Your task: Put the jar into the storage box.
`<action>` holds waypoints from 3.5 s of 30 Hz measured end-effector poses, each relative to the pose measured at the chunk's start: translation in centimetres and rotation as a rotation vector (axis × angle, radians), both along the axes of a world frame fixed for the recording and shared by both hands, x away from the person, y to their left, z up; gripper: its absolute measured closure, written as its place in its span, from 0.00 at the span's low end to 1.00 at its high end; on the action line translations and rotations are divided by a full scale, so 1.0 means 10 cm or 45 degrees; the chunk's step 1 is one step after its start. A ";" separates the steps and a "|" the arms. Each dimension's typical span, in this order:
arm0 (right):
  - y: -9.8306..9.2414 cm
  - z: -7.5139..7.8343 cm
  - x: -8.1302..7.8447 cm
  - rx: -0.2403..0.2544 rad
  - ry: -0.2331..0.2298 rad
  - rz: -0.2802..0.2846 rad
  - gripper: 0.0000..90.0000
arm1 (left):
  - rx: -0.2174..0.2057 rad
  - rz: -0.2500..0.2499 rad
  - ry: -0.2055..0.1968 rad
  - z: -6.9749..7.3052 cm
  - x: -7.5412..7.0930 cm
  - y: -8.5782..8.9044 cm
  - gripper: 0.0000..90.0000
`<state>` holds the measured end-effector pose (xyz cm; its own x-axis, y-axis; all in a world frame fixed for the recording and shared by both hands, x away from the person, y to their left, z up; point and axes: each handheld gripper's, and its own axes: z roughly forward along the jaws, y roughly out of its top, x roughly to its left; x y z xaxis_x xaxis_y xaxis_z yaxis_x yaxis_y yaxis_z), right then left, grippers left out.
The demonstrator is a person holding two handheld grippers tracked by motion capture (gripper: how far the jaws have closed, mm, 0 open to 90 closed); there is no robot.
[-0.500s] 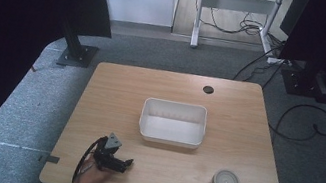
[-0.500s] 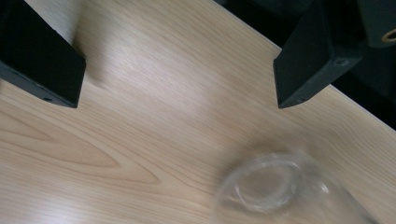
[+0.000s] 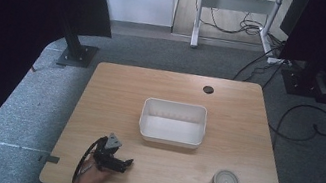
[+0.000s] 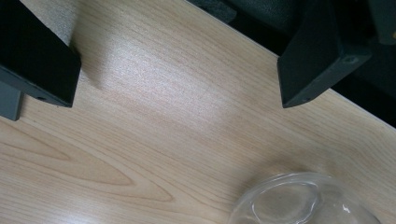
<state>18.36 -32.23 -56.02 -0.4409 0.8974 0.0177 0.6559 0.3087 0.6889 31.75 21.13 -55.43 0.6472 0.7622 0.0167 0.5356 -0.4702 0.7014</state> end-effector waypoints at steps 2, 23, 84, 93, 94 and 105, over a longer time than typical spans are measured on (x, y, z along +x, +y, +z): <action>-0.01 0.00 0.00 -0.001 0.000 0.011 0.00 | 0.000 0.000 0.000 0.00 0.00 0.00 0.01; 0.08 0.06 -0.01 0.021 0.023 0.083 0.04 | 0.000 0.001 0.000 0.00 0.00 0.00 0.01; 0.66 0.33 0.29 0.104 -0.145 0.237 0.05 | 0.000 0.020 -0.001 0.00 0.01 0.00 0.01; 0.71 0.30 0.37 0.103 -0.147 0.228 0.06 | 0.000 0.020 0.000 0.00 0.01 0.00 0.01; 0.72 0.29 0.38 0.105 -0.146 0.223 0.06 | 0.000 0.020 0.000 0.00 0.01 0.00 0.01; 0.77 0.25 0.45 0.098 -0.143 0.212 0.10 | 0.000 0.020 0.000 0.00 0.01 0.00 0.01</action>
<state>22.87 -24.52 -53.51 -0.5863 0.8097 0.0255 0.5180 0.3505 0.7803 31.89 21.15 -55.42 0.6350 0.7723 0.0168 0.5428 -0.4615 0.7017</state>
